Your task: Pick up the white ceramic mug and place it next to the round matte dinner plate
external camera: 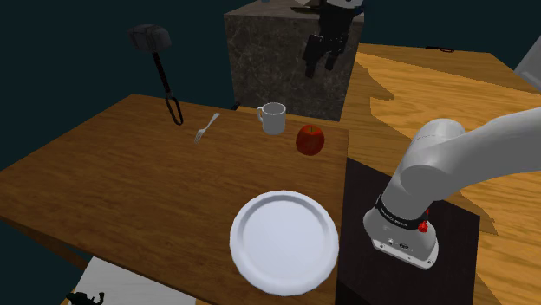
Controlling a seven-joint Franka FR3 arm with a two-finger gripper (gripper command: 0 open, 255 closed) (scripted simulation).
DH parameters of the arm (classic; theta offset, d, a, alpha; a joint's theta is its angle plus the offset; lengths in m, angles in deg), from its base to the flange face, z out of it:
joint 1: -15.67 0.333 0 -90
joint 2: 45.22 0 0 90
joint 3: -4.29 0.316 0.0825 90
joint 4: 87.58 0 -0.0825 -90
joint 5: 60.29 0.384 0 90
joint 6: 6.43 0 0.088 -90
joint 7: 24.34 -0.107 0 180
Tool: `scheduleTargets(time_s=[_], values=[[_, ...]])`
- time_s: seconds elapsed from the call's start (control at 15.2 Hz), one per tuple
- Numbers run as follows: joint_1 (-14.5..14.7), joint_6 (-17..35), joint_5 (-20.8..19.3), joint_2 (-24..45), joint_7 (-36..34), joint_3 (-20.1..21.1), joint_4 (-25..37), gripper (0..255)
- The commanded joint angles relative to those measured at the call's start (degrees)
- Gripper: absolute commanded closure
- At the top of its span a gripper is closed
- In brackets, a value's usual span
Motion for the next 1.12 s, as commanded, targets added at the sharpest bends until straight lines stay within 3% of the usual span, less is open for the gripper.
scheduleTargets(time_s=[0.0, 0.53, 1.06], values=[[0.00, 0.00, 0.00, 0.00, 0.00, 0.00, 0.00, 0], [-1.10, 12.56, -1.56, 14.15, 2.13, -2.81, -0.27, 0], [-1.82, 22.95, -1.62, 30.74, 4.42, -5.61, 4.11, 0]])
